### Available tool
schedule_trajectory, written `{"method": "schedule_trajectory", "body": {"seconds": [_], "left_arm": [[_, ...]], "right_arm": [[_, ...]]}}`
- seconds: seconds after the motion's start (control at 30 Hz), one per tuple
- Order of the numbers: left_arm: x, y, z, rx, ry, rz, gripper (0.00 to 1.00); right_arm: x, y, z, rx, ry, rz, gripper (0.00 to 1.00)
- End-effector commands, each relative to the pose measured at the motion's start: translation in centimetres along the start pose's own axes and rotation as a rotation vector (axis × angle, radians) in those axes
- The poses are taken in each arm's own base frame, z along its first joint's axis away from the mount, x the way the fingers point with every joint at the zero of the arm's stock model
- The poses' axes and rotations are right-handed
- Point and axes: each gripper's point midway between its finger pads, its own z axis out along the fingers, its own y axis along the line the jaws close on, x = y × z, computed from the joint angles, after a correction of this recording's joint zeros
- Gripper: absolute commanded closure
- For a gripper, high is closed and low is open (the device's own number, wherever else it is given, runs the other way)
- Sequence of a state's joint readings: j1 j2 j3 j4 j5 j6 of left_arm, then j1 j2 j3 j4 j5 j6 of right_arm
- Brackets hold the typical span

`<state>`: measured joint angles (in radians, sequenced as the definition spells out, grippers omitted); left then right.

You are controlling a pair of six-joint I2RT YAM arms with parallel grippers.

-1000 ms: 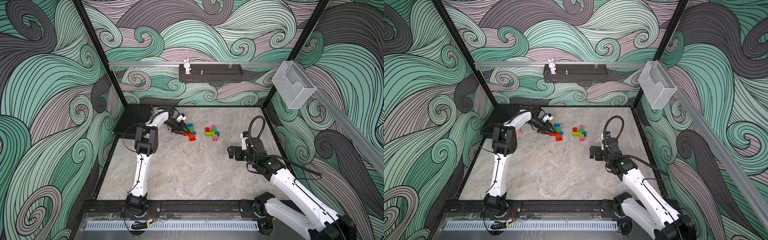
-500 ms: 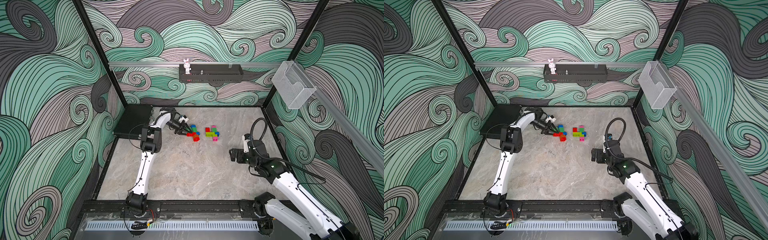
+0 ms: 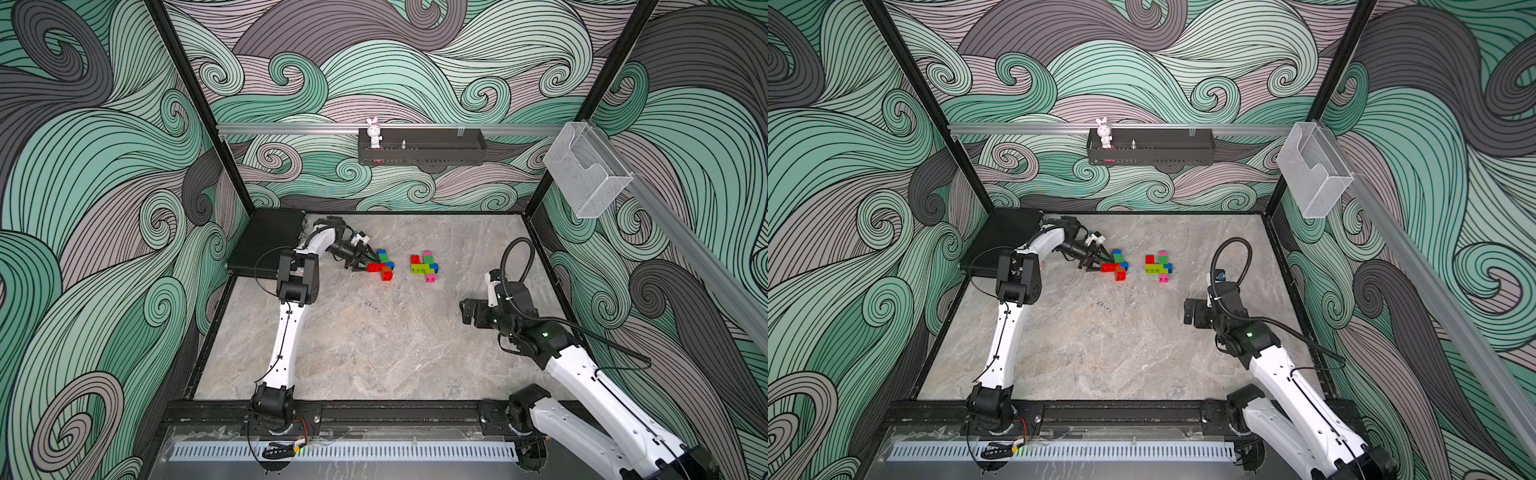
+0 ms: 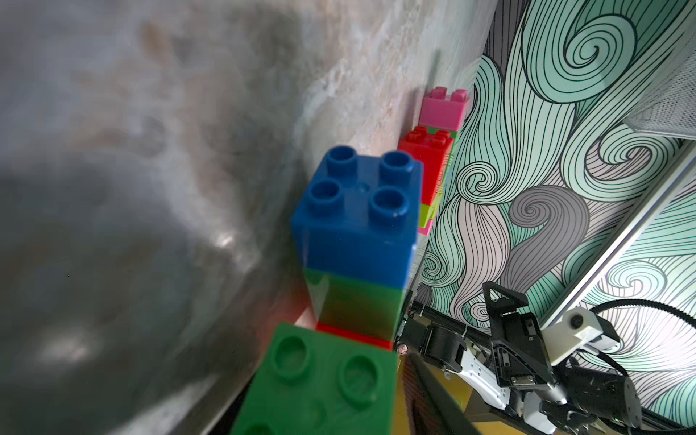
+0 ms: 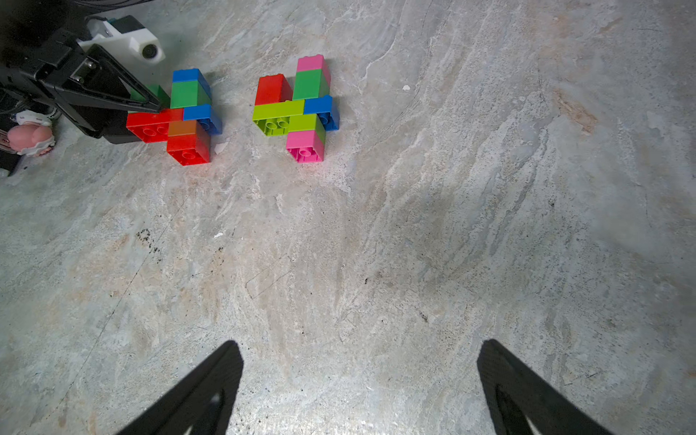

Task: Assemble the number 4 with lego
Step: Place the lego brick at the center of the board, then reset both arms

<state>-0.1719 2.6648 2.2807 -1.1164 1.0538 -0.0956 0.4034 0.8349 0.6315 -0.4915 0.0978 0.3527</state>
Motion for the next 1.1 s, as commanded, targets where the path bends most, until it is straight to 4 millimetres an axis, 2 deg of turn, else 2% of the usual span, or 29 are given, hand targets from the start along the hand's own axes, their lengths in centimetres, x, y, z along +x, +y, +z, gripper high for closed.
{"method": "schedule_trajectory", "body": {"seconds": [0.0, 0.17, 0.3, 0.4, 0.5, 0.6, 0.67, 0.73, 0.83, 1.0, 1.07], "left_arm": [[-1.3, -0.7, -1.9, -0.019, -0.067, 0.015, 0.41], [-2.0, -0.6, -4.0, -0.091, -0.144, 0.022, 0.35], [-2.5, 0.3, -6.3, -0.232, -0.266, 0.015, 0.31], [-2.3, 0.3, -8.6, -0.312, -0.409, 0.018, 0.3], [-1.0, 0.2, -12.6, -0.488, -0.581, 0.03, 0.29], [2.0, 0.5, -17.7, -0.71, -0.789, 0.044, 0.28], [4.9, 0.8, -21.4, -0.858, -0.941, 0.031, 0.25], [7.5, 1.0, -24.5, -0.977, -1.074, 0.031, 0.23], [11.5, 1.8, -28.0, -1.147, -1.215, 0.024, 0.18], [16.0, 4.8, -30.9, -1.401, -1.302, -0.063, 0.12], [17.1, 6.0, -31.4, -1.482, -1.305, -0.087, 0.01]], "right_arm": [[0.1, -0.7, -0.2, 0.027, -0.004, 0.011, 0.01], [-0.9, -1.2, -0.1, 0.058, -0.05, 0.004, 0.01], [-3.3, -2.7, 0.2, 0.146, -0.169, 0.003, 0.01], [-5.5, -4.7, 0.3, 0.237, -0.289, 0.032, 0.01], [-7.0, -7.6, 0.1, 0.363, -0.385, 0.08, 0.01], [-7.7, -10.5, -0.1, 0.462, -0.444, 0.145, 0.01], [-7.5, -12.6, 0.0, 0.516, -0.48, 0.232, 0.01], [-7.3, -13.9, 0.2, 0.547, -0.515, 0.282, 0.01], [-7.3, -15.5, 0.7, 0.646, -0.541, 0.267, 0.01], [-7.3, -16.9, 2.3, 0.754, -0.495, 0.177, 0.01], [-7.4, -16.8, 4.0, 0.721, -0.473, 0.12, 0.01]]}}
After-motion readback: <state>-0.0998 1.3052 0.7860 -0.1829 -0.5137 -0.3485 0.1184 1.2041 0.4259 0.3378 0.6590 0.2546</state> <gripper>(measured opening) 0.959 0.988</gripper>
